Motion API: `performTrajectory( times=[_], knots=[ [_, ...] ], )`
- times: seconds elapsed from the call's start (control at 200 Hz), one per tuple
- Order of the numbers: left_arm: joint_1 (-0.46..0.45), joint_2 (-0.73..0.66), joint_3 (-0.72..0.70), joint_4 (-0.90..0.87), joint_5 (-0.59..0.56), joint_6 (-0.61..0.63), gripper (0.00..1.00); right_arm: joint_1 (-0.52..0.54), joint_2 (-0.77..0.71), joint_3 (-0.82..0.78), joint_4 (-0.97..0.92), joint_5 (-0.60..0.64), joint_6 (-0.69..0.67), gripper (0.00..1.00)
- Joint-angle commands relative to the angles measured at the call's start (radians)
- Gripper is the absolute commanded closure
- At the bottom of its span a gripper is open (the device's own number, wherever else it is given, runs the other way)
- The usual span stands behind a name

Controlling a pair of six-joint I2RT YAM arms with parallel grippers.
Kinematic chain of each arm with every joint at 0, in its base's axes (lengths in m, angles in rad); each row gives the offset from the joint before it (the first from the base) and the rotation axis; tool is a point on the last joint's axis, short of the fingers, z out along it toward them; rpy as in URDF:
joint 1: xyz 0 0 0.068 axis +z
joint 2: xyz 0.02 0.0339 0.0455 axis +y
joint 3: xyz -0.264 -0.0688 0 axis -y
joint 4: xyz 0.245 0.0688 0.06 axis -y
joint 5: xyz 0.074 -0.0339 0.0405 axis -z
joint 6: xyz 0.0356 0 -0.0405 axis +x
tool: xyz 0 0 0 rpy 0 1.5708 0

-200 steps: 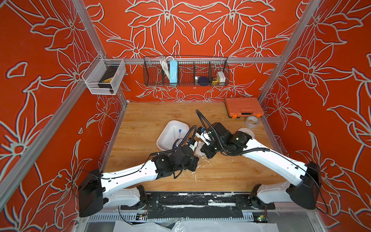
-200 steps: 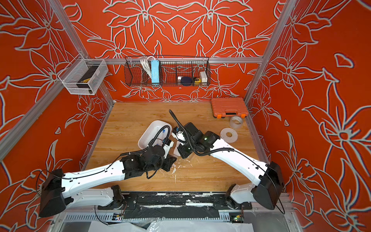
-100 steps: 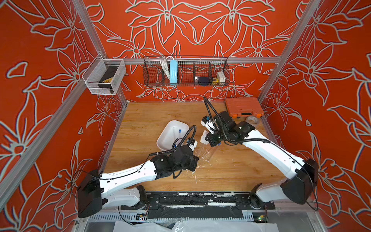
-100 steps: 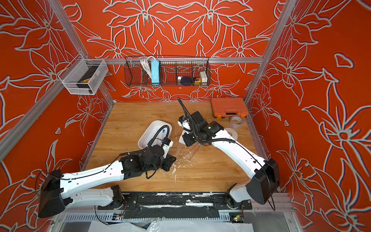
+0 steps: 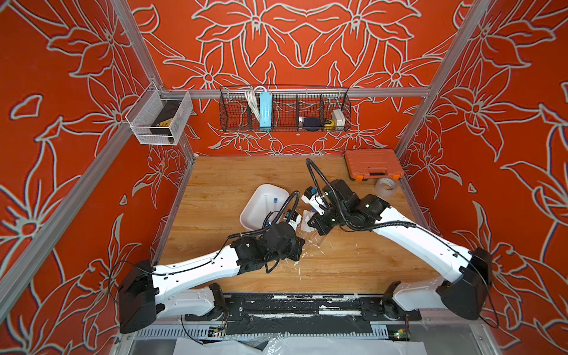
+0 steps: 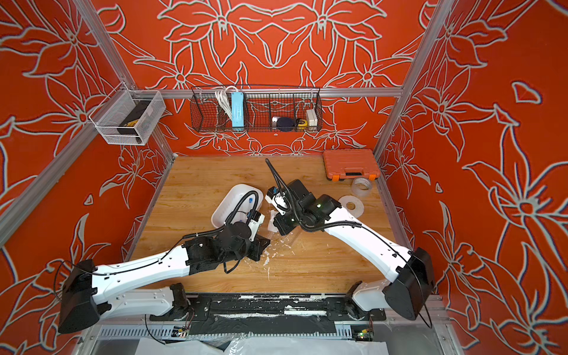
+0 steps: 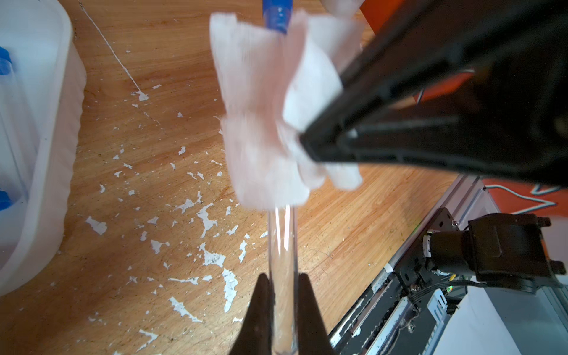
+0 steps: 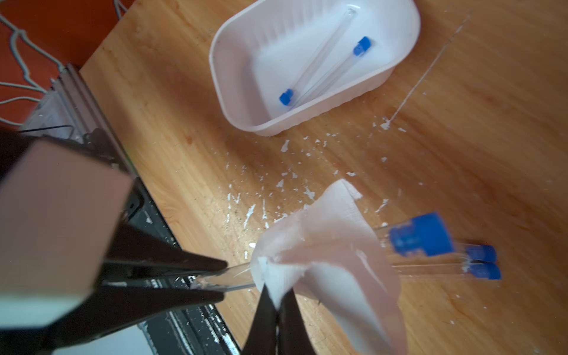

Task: Wipe the exteriors of test tubes
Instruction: Wipe the dirt from the test tube.

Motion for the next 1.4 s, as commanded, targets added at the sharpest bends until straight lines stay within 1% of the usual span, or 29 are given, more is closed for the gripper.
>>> performTrajectory(
  times=[0.0, 0.14, 0.255, 0.37, 0.495, 0.721, 1.081, 1.391],
  knots=[
    [0.022, -0.023, -0.015, 0.059, 0.028, -0.029, 0.93, 0.009, -0.090, -0.070, 0.081, -0.036, 0.052, 1.00],
    [0.058, -0.065, -0.018, 0.121, 0.131, -0.066, 0.92, 0.009, -0.176, -0.174, 0.152, -0.029, 0.037, 1.00],
    [0.073, -0.080, -0.015, 0.148, 0.199, -0.092, 0.92, 0.009, -0.225, -0.226, 0.203, -0.016, 0.033, 1.00],
    [0.078, -0.080, -0.018, 0.175, 0.263, -0.120, 0.92, 0.007, -0.240, -0.241, 0.234, -0.003, 0.023, 1.00],
    [0.078, -0.083, -0.043, 0.224, 0.321, -0.160, 0.92, 0.006, -0.239, -0.224, 0.253, 0.031, 0.002, 1.00],
    [0.078, -0.106, -0.064, 0.227, 0.329, -0.178, 0.92, -0.041, -0.224, -0.178, 0.233, 0.052, -0.041, 1.00],
    [0.078, -0.099, -0.086, 0.245, 0.378, -0.193, 0.91, -0.159, -0.171, -0.112, 0.216, 0.004, -0.106, 1.00],
    [0.078, -0.102, -0.094, 0.238, 0.371, -0.195, 0.91, -0.233, -0.118, -0.014, 0.194, -0.011, -0.150, 1.00]
  ],
)
